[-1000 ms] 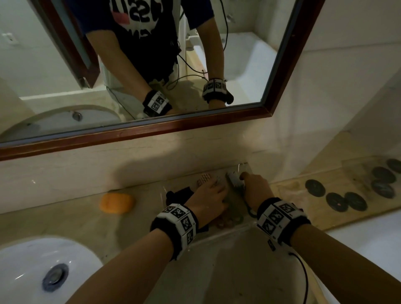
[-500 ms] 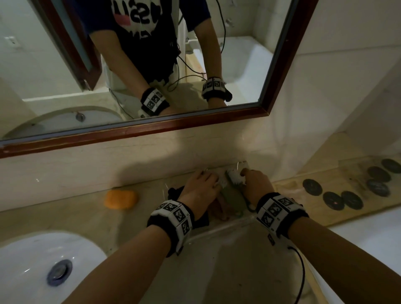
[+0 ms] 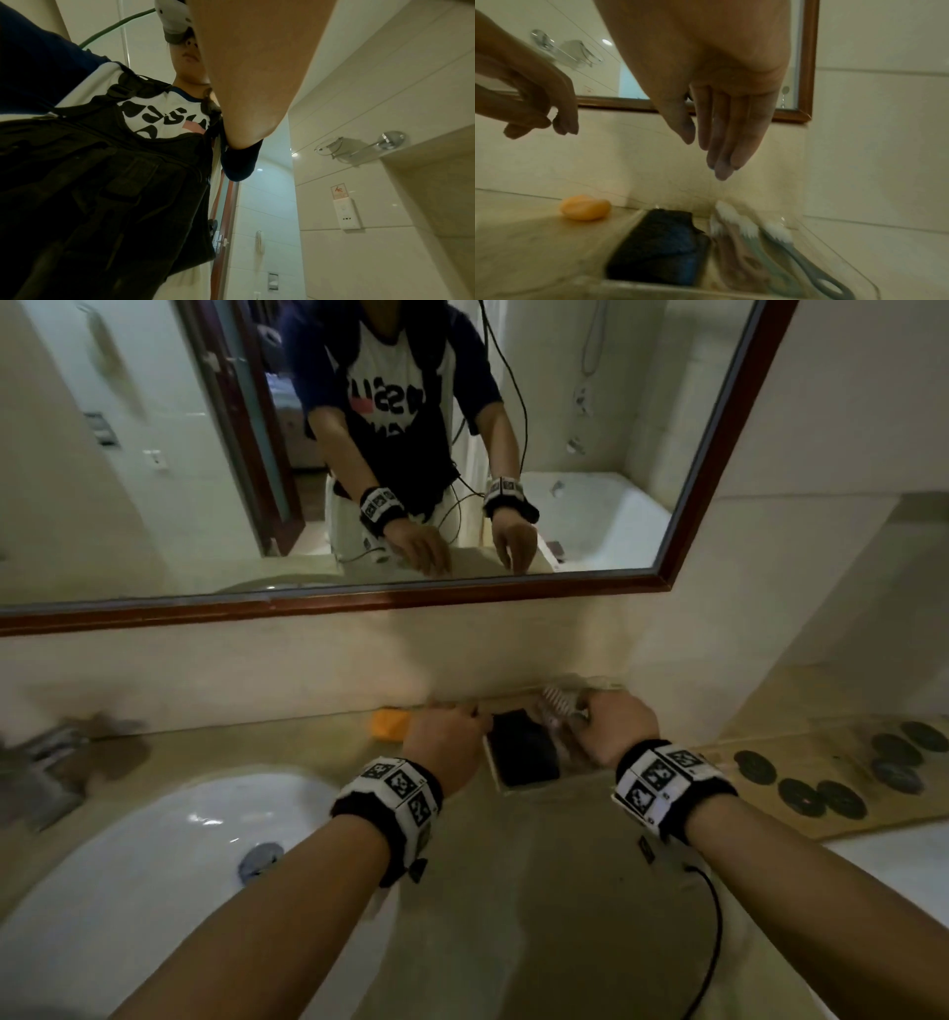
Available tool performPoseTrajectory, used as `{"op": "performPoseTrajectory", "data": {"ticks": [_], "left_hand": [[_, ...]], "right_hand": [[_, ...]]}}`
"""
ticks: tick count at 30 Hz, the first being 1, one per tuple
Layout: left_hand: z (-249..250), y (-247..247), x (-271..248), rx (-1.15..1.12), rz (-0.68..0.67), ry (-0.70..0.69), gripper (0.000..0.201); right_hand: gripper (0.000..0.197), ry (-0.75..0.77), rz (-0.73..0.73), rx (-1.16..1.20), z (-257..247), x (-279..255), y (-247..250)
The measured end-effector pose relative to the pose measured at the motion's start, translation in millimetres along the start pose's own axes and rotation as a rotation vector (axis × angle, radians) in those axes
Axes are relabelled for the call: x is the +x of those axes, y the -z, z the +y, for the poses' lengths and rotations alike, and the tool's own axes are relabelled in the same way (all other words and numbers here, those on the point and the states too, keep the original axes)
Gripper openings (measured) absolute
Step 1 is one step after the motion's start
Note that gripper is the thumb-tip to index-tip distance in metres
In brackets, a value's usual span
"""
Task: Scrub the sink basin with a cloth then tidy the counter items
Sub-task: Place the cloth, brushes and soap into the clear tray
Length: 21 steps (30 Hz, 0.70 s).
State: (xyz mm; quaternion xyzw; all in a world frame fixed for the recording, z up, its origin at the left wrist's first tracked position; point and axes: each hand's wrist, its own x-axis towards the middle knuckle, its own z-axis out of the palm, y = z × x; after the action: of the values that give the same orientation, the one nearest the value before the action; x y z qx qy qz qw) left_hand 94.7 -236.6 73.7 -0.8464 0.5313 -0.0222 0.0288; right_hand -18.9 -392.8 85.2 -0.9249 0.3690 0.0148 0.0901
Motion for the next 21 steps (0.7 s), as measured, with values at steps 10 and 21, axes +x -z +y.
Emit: {"op": "performPoseTrajectory", "data": {"ticks": [10,21], "left_hand": [[-111.9,17.0,-179.5,-0.061,0.031,0.22,0.032],[-214.9,19.6,-277.7,-0.16,-0.015,0.611,0.028]], "right_hand": [[0.037,0.23,-0.023,-0.012,-173.4,-98.5,-12.8],[0.044,0.553,-0.028,-0.073,-329.1,-127.6,-27.7]]}}
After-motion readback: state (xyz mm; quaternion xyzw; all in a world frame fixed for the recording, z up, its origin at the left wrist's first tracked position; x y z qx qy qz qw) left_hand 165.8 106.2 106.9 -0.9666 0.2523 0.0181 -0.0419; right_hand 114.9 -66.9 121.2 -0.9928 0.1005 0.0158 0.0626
